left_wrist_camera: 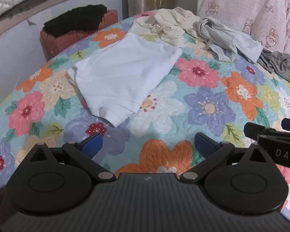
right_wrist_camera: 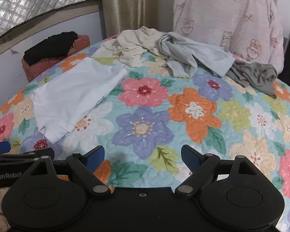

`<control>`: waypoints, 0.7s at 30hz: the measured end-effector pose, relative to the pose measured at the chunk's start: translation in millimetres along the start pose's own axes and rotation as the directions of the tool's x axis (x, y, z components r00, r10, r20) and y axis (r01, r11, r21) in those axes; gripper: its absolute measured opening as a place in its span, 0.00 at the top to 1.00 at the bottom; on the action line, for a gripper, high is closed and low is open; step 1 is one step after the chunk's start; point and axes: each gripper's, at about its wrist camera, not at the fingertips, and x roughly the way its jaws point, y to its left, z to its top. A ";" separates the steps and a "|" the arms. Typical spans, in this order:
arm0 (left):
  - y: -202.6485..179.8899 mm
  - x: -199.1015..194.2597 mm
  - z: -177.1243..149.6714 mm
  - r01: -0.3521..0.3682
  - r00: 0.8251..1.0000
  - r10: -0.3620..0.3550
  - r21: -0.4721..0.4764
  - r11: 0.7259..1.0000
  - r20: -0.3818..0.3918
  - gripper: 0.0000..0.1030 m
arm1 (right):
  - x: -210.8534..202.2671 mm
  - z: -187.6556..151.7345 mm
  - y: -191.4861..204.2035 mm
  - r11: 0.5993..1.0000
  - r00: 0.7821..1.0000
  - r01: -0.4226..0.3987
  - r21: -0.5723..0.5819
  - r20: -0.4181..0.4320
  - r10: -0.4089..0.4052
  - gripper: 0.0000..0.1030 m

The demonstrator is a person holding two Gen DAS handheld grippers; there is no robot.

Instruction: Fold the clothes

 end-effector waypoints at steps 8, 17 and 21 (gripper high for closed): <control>-11.5 -13.6 -0.3 -0.010 1.000 0.010 0.000 1.000 0.009 0.00 | -9.2 -3.4 -12.5 1.000 1.000 -0.020 0.011 0.005 0.020 0.13; -18.4 -23.8 -9.8 -0.018 1.000 0.018 -0.017 1.000 0.009 0.00 | -21.0 -5.3 -21.7 1.000 1.000 -0.023 0.010 0.012 0.023 0.13; -17.8 -25.9 -12.6 -0.025 1.000 0.025 -0.030 0.999 0.006 0.00 | -25.6 -7.7 -20.4 0.999 0.999 -0.032 -0.001 0.017 0.032 0.13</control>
